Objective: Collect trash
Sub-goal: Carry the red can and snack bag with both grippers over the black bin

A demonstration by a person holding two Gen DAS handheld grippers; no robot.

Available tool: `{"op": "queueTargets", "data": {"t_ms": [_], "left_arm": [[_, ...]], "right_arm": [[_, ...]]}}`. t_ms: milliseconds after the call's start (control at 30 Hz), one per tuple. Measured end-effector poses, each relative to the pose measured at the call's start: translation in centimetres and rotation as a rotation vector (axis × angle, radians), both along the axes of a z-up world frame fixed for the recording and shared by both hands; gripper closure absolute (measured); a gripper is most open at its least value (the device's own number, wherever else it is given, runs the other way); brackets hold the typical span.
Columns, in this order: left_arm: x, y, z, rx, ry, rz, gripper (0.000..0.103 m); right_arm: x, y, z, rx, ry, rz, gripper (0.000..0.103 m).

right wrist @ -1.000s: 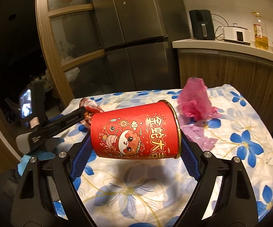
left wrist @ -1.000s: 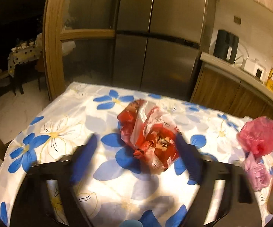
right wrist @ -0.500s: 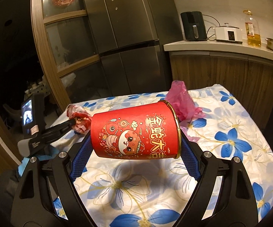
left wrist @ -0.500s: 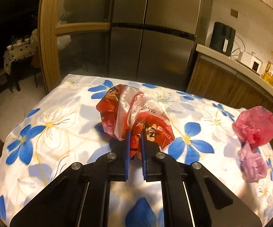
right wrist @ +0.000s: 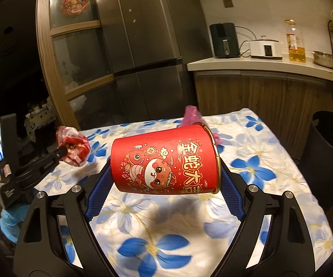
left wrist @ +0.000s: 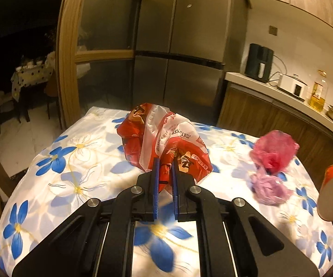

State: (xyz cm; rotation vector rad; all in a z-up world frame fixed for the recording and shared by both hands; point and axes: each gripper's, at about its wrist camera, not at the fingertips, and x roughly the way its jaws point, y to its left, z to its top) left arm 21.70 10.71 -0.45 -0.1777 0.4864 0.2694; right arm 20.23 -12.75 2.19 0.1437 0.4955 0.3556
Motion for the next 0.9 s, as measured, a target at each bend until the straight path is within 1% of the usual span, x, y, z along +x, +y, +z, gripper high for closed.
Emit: {"op": "queueTargets", "data": {"t_ms": [167,333,667,900], "left_arm": [[-0.5,-3.7,0.9,0.024,-0.012,-0.058,0.094],[-0.7,-8.3,1.7,0.050,-0.030,-0.146,0.094],[0.7,-17.3,2.9,0.080,-0.050,-0.309,0.094],[1.6,-22.9,3.3,0.093,-0.065,-0.418,0.094]], "right_arm": [[-1.2,-3.0,0.1,-0.004,-0.010,-0.043,0.020],[-2.0,-6.3,0.2,-0.001,-0.021,-0.104,0.020],[-2.4,-13.1,0.3,0.001,-0.043,-0.230,0.020],[-2.2,-17.6,0.6,-0.004,-0.058,-0.315,0.020]]}}
